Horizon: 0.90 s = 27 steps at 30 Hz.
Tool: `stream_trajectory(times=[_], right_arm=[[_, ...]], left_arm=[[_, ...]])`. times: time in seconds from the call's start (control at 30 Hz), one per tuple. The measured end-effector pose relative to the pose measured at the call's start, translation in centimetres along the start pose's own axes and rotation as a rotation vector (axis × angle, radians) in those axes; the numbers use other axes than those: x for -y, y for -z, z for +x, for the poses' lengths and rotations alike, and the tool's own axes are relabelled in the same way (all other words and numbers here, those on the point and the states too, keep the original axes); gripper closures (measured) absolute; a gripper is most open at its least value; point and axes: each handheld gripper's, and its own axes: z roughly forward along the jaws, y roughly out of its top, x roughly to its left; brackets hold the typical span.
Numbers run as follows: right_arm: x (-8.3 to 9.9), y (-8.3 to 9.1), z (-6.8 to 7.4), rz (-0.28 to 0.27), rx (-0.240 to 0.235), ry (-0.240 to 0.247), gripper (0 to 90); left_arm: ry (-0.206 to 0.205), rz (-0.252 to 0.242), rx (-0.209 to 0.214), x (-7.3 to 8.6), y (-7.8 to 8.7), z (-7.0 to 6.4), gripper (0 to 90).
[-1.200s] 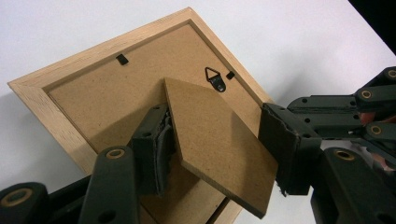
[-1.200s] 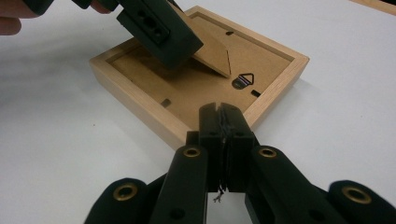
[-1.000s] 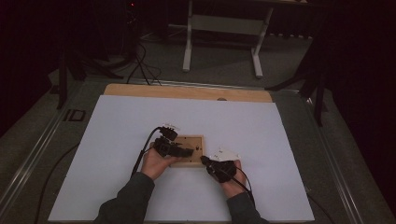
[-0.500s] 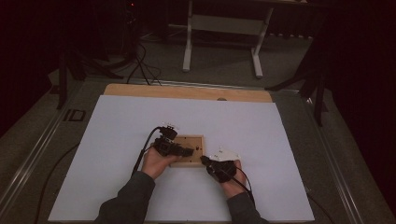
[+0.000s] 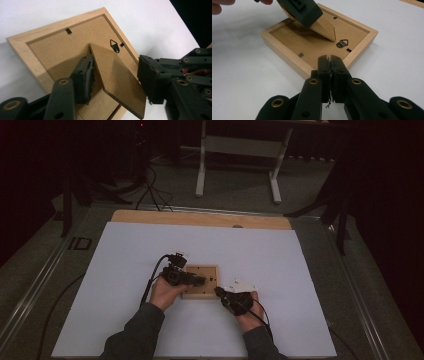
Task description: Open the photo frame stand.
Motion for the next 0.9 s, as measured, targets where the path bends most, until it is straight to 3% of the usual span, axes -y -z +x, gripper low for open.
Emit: stream_trajectory(times=[0.27,0.53,0.9], right_arm=[[-0.01,0.00,0.01,0.000,0.001,0.001,86.6],[0.00,-0.01,0.00,0.000,0.000,0.000,86.6],[-0.07,0.01,-0.19,0.004,-0.001,-0.003,81.5]], left_arm=[[-0.009,0.030,-0.018,0.11,-0.49,-0.13,47.8],[-0.002,0.058,-0.025,0.09,-0.61,-0.12,53.3],[-0.042,0.062,-0.066,0.17,-0.59,-0.54,54.4]])
